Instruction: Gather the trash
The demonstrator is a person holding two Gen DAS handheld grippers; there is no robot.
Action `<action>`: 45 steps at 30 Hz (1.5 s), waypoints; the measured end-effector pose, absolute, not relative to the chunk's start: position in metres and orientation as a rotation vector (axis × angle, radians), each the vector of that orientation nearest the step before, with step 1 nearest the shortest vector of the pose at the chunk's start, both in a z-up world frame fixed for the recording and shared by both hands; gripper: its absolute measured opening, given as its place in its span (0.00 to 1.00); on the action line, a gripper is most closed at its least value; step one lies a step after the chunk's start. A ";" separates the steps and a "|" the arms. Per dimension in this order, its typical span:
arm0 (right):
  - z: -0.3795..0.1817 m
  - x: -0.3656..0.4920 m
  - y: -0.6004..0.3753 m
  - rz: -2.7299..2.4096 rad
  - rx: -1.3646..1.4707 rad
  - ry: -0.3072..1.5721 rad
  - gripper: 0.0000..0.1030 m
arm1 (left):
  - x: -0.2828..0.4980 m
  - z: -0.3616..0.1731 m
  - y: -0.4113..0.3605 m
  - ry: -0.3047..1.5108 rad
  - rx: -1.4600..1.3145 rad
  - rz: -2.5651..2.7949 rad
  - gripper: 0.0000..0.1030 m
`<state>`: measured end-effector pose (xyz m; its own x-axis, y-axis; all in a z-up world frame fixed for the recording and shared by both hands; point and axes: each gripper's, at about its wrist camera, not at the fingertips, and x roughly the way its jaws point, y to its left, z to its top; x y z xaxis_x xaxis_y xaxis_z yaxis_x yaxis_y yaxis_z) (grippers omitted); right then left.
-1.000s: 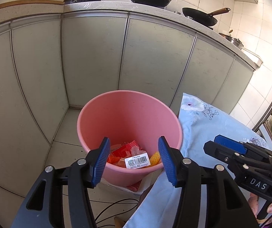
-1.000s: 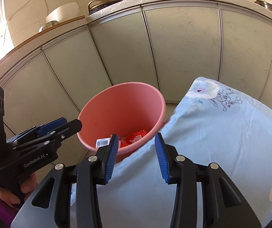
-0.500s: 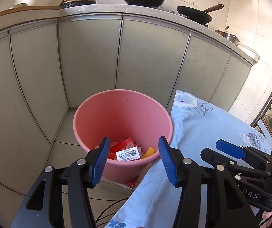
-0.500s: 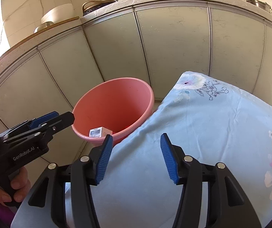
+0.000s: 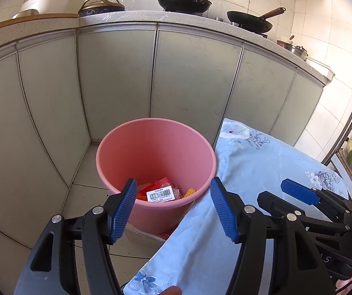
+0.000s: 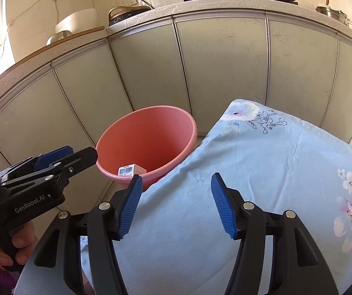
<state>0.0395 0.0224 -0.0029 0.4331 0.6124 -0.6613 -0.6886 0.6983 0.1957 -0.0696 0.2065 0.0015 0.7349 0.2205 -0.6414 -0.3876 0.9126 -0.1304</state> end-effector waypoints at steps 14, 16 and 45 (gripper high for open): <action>0.018 0.018 0.018 0.768 -0.129 0.657 0.59 | -0.086 0.014 0.193 0.621 -0.244 0.381 0.66; 0.019 0.017 0.017 0.764 -0.130 0.649 0.61 | -0.088 0.016 0.191 0.618 -0.244 0.384 0.66; 0.025 0.006 0.015 0.745 -0.147 0.614 0.62 | -0.103 0.022 0.187 0.594 -0.237 0.387 0.63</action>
<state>0.0056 0.0146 0.0249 0.5697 0.5907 -0.5714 -0.6740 0.7337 0.0865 -0.1029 0.1869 0.0222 0.7602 0.2846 -0.5840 -0.4190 0.9018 -0.1058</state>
